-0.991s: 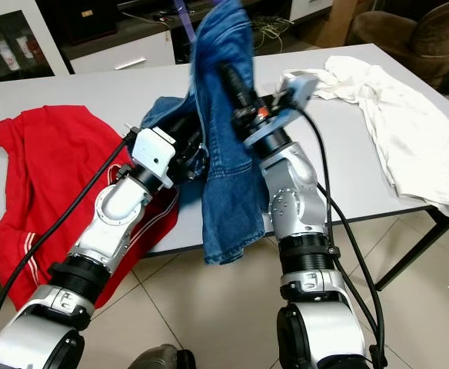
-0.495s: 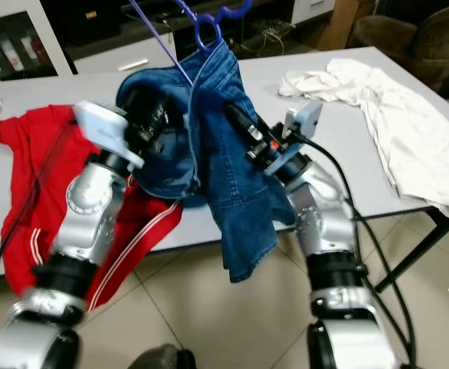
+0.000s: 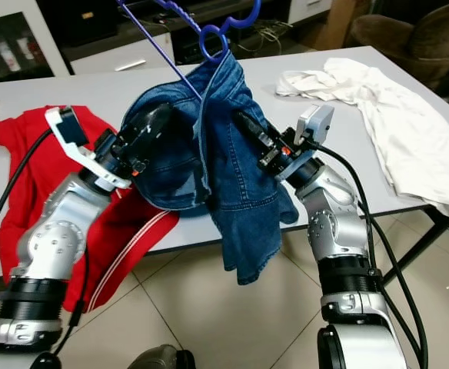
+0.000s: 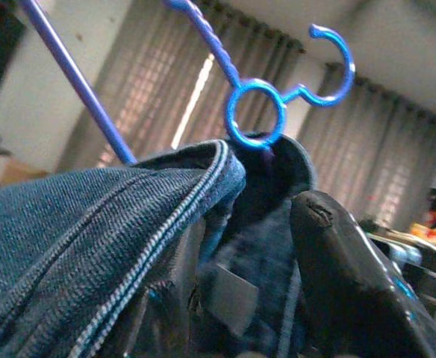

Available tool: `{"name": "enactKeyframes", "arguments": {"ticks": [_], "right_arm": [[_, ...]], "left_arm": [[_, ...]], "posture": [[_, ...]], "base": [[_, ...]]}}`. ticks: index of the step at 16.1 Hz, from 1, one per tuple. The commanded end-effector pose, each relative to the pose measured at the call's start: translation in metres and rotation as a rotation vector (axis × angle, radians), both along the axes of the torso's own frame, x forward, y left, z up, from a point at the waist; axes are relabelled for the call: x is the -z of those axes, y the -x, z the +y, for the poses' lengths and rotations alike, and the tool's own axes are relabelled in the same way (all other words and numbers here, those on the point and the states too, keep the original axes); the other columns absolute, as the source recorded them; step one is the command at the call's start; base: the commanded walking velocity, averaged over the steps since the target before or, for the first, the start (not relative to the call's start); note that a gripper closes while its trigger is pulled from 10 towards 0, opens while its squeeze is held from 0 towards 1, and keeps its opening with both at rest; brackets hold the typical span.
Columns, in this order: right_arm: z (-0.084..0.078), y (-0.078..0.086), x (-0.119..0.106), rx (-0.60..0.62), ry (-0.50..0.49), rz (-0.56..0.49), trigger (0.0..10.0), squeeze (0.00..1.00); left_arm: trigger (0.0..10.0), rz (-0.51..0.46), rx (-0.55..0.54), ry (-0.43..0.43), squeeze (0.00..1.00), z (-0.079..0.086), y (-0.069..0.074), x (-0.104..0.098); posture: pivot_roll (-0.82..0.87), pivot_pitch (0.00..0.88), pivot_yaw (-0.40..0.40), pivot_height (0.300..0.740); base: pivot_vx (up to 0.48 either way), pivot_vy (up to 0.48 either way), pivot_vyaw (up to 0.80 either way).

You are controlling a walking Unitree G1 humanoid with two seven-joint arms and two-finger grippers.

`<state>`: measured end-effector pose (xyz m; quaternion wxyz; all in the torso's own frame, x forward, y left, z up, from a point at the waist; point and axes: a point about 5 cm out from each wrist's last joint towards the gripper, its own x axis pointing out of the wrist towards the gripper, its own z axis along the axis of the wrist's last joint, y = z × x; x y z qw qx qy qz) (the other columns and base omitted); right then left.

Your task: Hang hanger

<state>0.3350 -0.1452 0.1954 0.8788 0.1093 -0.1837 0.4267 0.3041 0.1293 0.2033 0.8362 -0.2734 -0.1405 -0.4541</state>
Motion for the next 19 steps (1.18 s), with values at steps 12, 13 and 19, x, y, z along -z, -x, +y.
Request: {"name": "enactKeyframes", "arguments": {"ticks": [12, 13, 19], "right_arm": [[-0.005, 0.01, -0.003, -0.083, 0.069, -0.052, 10.0, 0.0], [-0.003, 0.014, -0.002, -0.124, 0.099, -0.062, 10.0, 0.0], [-0.004, 0.011, 0.002, -0.077, 0.39, -0.143, 10.0, 0.0]], "left_arm": [[10.0, -0.12, 0.174, 0.009, 0.0, 0.017, 0.023, -0.034], [10.0, -0.116, 0.156, 0.009, 0.0, 0.021, 0.02, -0.034], [10.0, -0.323, -0.152, -0.762, 0.37, 0.031, 0.002, -0.012]], "posture": [[-0.01, 0.0, 0.068, 0.736], [-0.01, 0.0, 0.071, 0.736], [-0.01, 0.0, 0.069, 0.736]], "base": [[0.0, 0.0, 0.0], [0.0, 0.0, 0.0], [0.0, 0.0, 0.0]]}}
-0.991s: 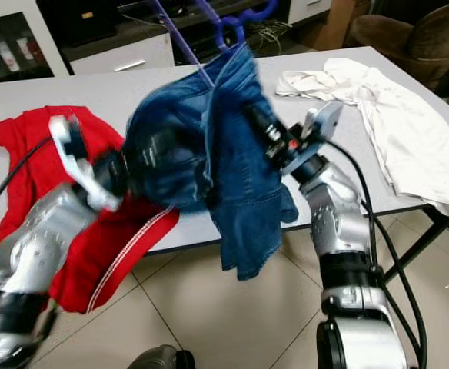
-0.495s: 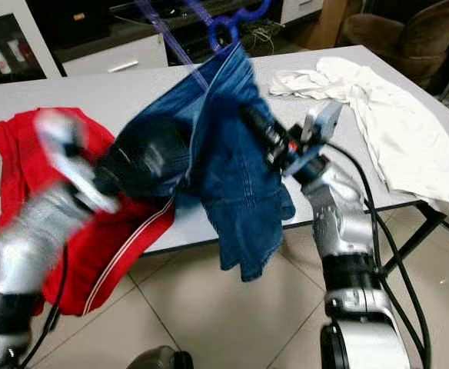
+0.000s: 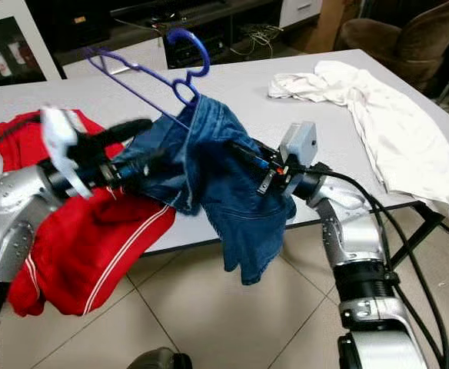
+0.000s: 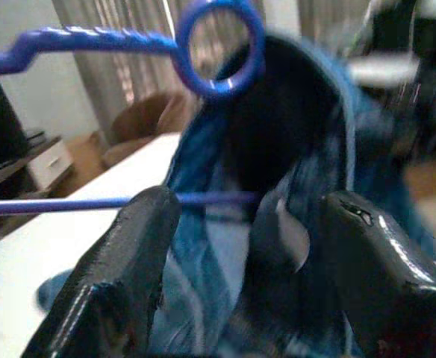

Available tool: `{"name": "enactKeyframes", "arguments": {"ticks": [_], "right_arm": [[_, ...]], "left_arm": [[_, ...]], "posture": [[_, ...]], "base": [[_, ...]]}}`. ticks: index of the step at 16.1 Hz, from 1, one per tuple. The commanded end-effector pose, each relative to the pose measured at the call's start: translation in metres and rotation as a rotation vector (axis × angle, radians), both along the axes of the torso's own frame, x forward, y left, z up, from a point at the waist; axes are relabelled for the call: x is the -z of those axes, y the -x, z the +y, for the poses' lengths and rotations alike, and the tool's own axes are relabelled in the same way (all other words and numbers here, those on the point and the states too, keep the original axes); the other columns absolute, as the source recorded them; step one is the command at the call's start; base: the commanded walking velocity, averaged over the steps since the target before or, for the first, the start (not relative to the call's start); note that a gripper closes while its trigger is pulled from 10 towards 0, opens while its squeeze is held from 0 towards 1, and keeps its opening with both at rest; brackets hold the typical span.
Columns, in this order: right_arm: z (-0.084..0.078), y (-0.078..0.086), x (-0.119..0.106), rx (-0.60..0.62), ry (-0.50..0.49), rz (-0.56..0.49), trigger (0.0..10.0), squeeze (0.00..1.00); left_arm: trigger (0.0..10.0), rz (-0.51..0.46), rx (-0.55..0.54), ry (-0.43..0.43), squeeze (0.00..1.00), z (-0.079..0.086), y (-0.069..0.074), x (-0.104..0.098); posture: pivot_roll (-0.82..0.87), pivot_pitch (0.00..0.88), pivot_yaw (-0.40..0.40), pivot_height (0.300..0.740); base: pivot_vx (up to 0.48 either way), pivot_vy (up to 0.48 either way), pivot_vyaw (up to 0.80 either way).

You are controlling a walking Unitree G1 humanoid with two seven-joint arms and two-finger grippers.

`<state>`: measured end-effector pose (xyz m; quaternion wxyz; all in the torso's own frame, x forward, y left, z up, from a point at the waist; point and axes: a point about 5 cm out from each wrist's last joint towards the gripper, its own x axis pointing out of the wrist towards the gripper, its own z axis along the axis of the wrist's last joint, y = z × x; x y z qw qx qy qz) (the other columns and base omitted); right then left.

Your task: Hang hanger

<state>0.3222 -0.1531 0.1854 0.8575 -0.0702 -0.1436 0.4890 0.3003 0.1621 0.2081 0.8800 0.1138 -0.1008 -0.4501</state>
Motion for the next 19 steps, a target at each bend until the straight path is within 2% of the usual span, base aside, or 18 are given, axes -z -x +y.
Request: {"name": "enactKeyframes", "arguments": {"ticks": [1, 3, 5, 6, 7, 11, 14, 16, 19], "right_arm": [[0.004, -0.002, -0.008, -0.019, 0.04, -0.046, 10.0, 0.0], [0.004, -0.002, -0.007, -0.019, 0.058, -0.049, 10.0, 0.0], [0.005, 0.0, -0.001, -0.029, 0.096, -0.048, 10.0, 0.0], [0.005, 0.001, 0.002, -0.036, 0.124, -0.051, 10.0, 0.0], [0.006, 0.002, 0.006, -0.047, 0.155, -0.053, 10.0, 0.0], [0.011, 0.005, 0.005, -0.092, 0.209, -0.088, 10.0, 0.0], [0.012, 0.008, 0.002, -0.127, 0.222, -0.112, 10.0, 0.0], [0.012, 0.009, 0.001, -0.143, 0.234, -0.118, 10.0, 0.0], [0.012, 0.01, 0.003, -0.162, 0.274, -0.128, 10.0, 0.0]], "left_arm": [[10.0, -0.08, -0.013, -0.053, 1.0, 0.002, -0.003, -0.013], [10.0, -0.144, -0.031, -0.038, 1.0, 0.009, -0.001, -0.027], [10.0, -0.248, -0.085, -0.082, 1.0, 0.018, -0.002, -0.04], [10.0, -0.288, -0.092, -0.096, 0.06, 0.02, -0.002, -0.045], [10.0, -0.321, -0.088, -0.123, 0.0, 0.023, -0.001, -0.05], [10.0, -0.35, -0.022, -0.267, 0.0, 0.025, -0.001, -0.051], [10.0, -0.288, 0.076, -0.348, 0.0, 0.031, 0.0, -0.048], [10.0, -0.272, 0.108, -0.364, 0.0, 0.032, -0.001, -0.047], [10.0, -0.238, 0.213, -0.385, 0.0, 0.023, 0.002, -0.045]], "posture": [[-0.01, 0.0, 0.069, 0.736], [-0.01, 0.0, 0.069, 0.736], [-0.01, 0.0, 0.068, 0.736], [0.0, 0.0, 0.069, 0.736], [0.0, 0.0, 0.069, 0.736], [-0.01, 0.0, 0.062, 0.736], [-0.01, 0.0, 0.053, 0.736], [-0.02, 0.0, 0.048, 0.736], [-0.02, 0.0, 0.045, 0.736]], "base": [[0.0, 0.0, 0.0], [0.0, 0.0, 0.0], [0.0, 0.0, 0.0], [0.0, 0.0, 0.0], [0.0, 0.0, 0.0], [0.0, 0.0, 0.0], [0.0, 0.0, 0.0], [0.0, 0.0, 0.0], [0.0, 0.0, 0.0]]}}
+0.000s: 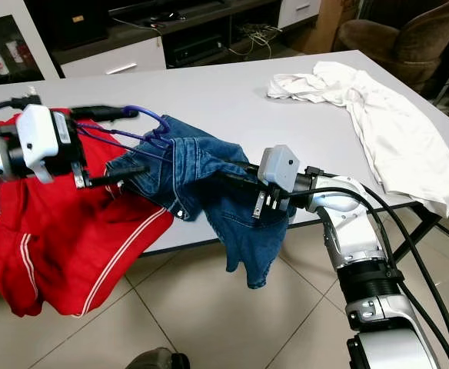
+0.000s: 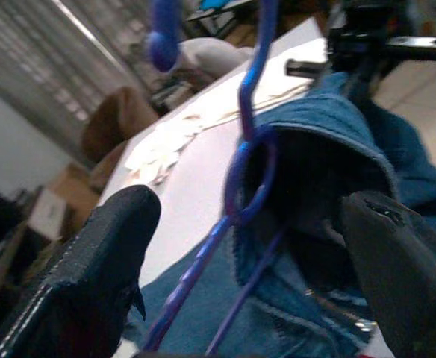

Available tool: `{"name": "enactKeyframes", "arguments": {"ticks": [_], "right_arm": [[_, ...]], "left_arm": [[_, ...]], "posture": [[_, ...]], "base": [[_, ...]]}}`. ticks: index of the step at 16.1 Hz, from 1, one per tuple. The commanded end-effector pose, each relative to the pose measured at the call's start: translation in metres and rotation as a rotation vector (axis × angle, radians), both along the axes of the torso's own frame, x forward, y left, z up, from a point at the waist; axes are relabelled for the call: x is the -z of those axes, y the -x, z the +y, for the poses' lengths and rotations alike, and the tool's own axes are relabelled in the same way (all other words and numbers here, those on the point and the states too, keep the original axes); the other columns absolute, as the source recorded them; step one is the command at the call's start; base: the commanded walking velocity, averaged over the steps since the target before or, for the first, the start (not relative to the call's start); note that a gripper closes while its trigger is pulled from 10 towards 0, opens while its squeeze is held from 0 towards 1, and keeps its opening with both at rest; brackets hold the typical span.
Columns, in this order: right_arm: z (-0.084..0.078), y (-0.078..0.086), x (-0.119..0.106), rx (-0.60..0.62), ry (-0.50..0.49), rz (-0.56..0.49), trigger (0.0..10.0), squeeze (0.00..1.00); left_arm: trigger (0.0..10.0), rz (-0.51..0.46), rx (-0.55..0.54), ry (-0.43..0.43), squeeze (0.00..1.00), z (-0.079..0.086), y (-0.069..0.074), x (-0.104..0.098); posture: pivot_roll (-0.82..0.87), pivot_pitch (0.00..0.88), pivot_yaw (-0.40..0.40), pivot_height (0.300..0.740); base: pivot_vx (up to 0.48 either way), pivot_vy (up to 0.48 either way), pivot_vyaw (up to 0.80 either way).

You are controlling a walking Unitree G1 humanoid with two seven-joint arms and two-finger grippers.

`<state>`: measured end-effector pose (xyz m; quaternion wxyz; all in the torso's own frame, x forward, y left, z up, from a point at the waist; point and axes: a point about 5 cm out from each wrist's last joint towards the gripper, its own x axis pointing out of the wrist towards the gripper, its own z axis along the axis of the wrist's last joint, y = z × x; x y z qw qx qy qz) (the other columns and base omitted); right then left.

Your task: Hang hanger

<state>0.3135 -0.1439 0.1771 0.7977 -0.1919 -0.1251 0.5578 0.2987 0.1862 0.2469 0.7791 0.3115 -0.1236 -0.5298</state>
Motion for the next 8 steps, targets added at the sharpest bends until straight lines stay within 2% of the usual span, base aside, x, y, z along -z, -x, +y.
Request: {"name": "enactKeyframes", "arguments": {"ticks": [1, 6, 8], "right_arm": [[0.003, 0.001, -0.004, -0.029, 0.032, -0.038, 10.0, 0.0], [0.007, 0.002, -0.001, -0.046, 0.051, -0.045, 10.0, 0.0], [0.007, 0.002, -0.001, -0.044, 0.049, -0.049, 10.0, 0.0]], "left_arm": [[10.0, -0.012, 0.046, -0.026, 0.0, -0.005, 0.001, -0.007], [10.0, 0.014, 0.146, -0.008, 0.0, -0.016, 0.005, -0.017], [10.0, 0.051, 0.165, -0.022, 0.0, -0.017, 0.006, -0.012]], "posture": [[-0.02, 0.0, 0.045, 0.736], [-0.01, 0.0, 0.045, 0.736], [-0.02, 0.0, 0.046, 0.736]], "base": [[0.0, 0.0, 0.0], [0.0, 0.0, 0.0], [0.0, 0.0, 0.0]]}}
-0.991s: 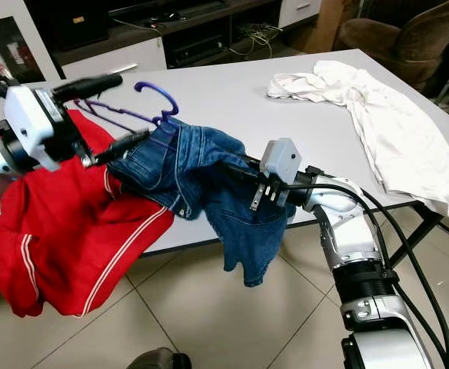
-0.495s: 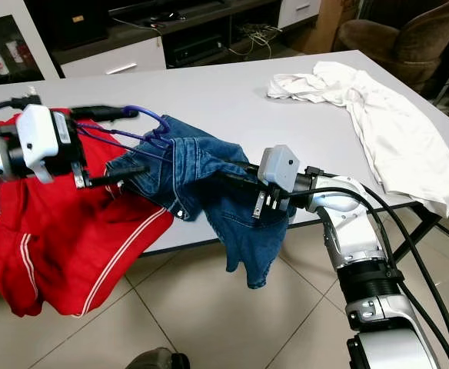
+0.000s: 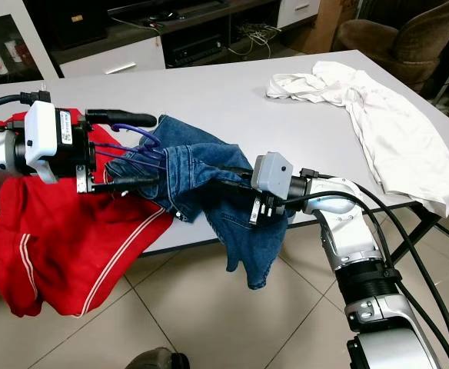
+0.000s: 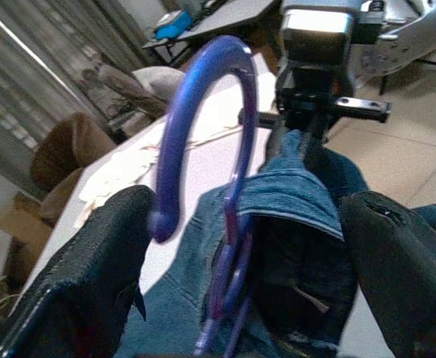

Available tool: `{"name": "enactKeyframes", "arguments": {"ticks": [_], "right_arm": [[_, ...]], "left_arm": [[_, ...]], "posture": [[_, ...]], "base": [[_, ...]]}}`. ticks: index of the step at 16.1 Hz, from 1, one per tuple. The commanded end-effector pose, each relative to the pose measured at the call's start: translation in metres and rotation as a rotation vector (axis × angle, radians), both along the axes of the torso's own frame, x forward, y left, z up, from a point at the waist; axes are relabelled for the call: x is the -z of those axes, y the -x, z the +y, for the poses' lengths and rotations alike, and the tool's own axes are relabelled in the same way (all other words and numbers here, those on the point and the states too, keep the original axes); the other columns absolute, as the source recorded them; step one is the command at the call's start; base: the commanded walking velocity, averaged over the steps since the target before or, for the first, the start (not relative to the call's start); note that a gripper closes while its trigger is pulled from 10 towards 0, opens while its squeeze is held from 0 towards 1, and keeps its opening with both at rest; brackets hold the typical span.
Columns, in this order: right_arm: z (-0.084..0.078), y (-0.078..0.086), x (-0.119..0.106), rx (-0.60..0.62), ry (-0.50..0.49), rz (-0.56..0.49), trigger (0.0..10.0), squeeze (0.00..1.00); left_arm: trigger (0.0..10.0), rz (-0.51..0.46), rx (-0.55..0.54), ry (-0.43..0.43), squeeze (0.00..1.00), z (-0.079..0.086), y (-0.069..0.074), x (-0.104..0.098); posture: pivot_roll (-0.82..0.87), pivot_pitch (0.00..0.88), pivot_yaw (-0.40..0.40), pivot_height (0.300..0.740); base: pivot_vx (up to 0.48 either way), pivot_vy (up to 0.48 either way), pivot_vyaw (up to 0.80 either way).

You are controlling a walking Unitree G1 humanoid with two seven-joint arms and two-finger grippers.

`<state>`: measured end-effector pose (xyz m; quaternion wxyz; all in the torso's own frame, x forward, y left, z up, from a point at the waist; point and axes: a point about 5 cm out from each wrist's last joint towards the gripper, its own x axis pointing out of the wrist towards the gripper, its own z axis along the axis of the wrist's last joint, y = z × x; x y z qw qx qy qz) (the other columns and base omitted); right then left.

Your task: Hang hanger

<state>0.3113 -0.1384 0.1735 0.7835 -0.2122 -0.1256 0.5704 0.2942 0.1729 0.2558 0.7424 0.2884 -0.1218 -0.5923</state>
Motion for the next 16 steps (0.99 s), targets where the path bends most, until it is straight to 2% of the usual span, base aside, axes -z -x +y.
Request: {"name": "enactKeyframes", "arguments": {"ticks": [1, 4, 8, 9, 10, 11, 16], "right_arm": [[0.001, -0.001, -0.005, -0.012, 0.007, -0.029, 10.0, 0.0], [0.0, -0.001, -0.007, -0.011, 0.003, -0.035, 10.0, 0.0], [0.001, -0.002, -0.01, -0.015, -0.002, -0.044, 10.0, 0.0], [0.002, -0.002, -0.01, -0.015, -0.004, -0.045, 10.0, 0.0], [0.002, -0.002, -0.01, -0.015, -0.005, -0.046, 10.0, 0.0], [0.002, -0.002, -0.01, -0.014, -0.008, -0.048, 10.0, 0.0], [0.004, -0.002, -0.014, -0.005, -0.032, -0.092, 10.0, 0.0]], "left_arm": [[10.0, 0.012, 0.029, -0.037, 0.0, -0.004, 0.003, 0.002], [10.0, 0.066, 0.012, -0.102, 0.0, -0.002, 0.003, 0.015], [10.0, 0.084, 0.006, -0.08, 0.0, -0.003, 0.002, 0.014], [1.3, 0.081, 0.012, -0.059, 0.0, -0.004, 0.001, 0.011], [1.3, 0.079, 0.013, -0.054, 0.0, -0.004, 0.001, 0.01], [0.0, 0.081, 0.02, -0.047, 0.0, -0.003, 0.002, 0.008], [0.0, 0.091, 0.057, -0.063, 0.0, -0.003, 0.005, 0.007]], "posture": [[-0.02, 0.0, 0.046, 0.736], [-0.02, 0.0, 0.041, 0.736], [-0.02, 0.0, 0.04, 0.736], [-0.02, 0.0, 0.041, 0.736], [-0.02, 0.0, 0.041, 0.736], [-0.02, 0.0, 0.044, 0.736], [-0.01, 0.0, 0.05, 0.736]], "base": [[0.0, 0.0, 0.0], [0.0, 0.0, 0.0], [0.0, 0.0, 0.0], [0.0, 0.0, 0.0], [0.0, 0.0, 0.0], [0.0, 0.0, 0.0], [0.0, 0.0, 0.0]]}}
